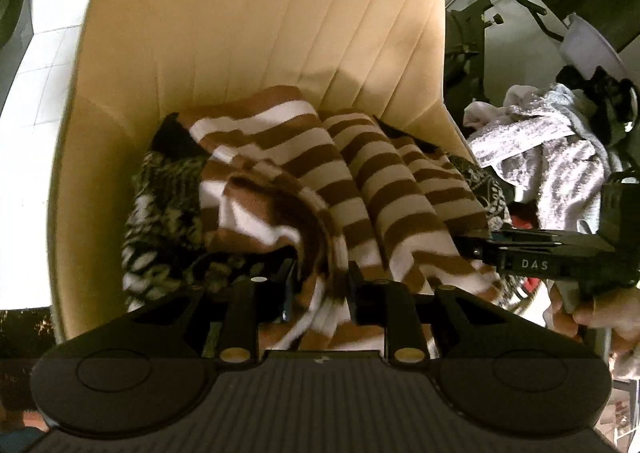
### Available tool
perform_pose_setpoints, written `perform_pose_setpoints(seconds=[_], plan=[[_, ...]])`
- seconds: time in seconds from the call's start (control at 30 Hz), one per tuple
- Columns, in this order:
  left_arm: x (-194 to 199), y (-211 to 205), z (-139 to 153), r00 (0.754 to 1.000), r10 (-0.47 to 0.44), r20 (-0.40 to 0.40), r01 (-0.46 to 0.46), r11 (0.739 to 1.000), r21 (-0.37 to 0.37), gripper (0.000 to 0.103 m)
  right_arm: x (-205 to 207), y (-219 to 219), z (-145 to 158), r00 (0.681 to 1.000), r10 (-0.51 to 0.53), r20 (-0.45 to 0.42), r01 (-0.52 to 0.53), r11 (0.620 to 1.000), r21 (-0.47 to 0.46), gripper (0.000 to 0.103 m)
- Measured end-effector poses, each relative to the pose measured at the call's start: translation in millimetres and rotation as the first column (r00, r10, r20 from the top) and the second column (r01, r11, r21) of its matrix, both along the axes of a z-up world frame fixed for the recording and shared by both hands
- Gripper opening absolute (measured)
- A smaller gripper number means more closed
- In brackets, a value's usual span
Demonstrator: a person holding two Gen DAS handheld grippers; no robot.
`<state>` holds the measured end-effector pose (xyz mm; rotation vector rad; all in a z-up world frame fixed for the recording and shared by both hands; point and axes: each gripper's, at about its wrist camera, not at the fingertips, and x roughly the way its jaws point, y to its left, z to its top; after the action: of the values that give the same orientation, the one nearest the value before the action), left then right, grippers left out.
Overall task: Fold clothes
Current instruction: 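Carry the held sweater with both grippers onto the clothes stack on the chair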
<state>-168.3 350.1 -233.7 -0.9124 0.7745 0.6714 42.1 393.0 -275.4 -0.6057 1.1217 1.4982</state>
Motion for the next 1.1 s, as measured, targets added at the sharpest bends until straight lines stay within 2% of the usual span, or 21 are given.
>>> perform_pose_setpoints(seconds=[0.17,0.3,0.37,0.43,0.5,0.63,0.83,0.97,1.1], plan=[[-8.2,-5.0,-6.6,0.999,0.028,-0.019,-0.029,0.999,-0.023,0.026,8.8,-4.6,-3.6,0.996,-0.074,-0.053,0.073,0.997,-0.015,0.032],[-9.6,-4.7,-11.2,0.998,0.066,-0.014,-0.066,0.997,-0.05,0.026,9.1,-1.9,1.0,0.994,-0.097,-0.056,0.096,0.995,-0.016,0.024],[-7.6,-5.1,-10.9,0.998,0.058,-0.023,-0.059,0.997,-0.042,0.025,6.1,-2.9,3.1,0.996,-0.076,-0.039,0.076,0.997,-0.009,0.022],[-5.1,-6.2,-7.6,0.998,0.032,-0.045,-0.033,0.999,-0.014,0.012,5.1,-1.9,6.3,0.998,-0.052,-0.024,0.052,0.999,-0.005,0.018],[-5.7,-7.5,-1.3,0.999,0.017,-0.052,-0.017,1.0,0.01,0.009,4.5,-0.6,11.7,1.0,-0.029,-0.005,0.029,1.0,0.005,0.015],[-22.3,-6.1,12.8,0.997,0.067,-0.035,-0.066,0.998,0.015,0.008,9.6,1.7,32.3,0.998,0.013,0.06,-0.017,0.998,0.062,0.012],[-61.7,-11.7,15.7,0.989,0.151,-0.011,-0.151,0.988,-0.036,0.008,52.5,-7.2,54.7,0.994,-0.044,0.103,0.033,0.994,0.104,0.01],[-75.5,-15.1,5.6,0.981,0.192,-0.02,-0.193,0.979,-0.06,0.008,69.2,-17.1,35.5,0.989,-0.078,0.122,0.074,0.997,0.039,0.01],[-70.7,-9.6,5.4,0.984,0.175,-0.041,-0.177,0.983,-0.056,0.009,64.1,-25.1,11.9,0.987,-0.096,0.131,0.099,0.995,-0.015,0.011]])
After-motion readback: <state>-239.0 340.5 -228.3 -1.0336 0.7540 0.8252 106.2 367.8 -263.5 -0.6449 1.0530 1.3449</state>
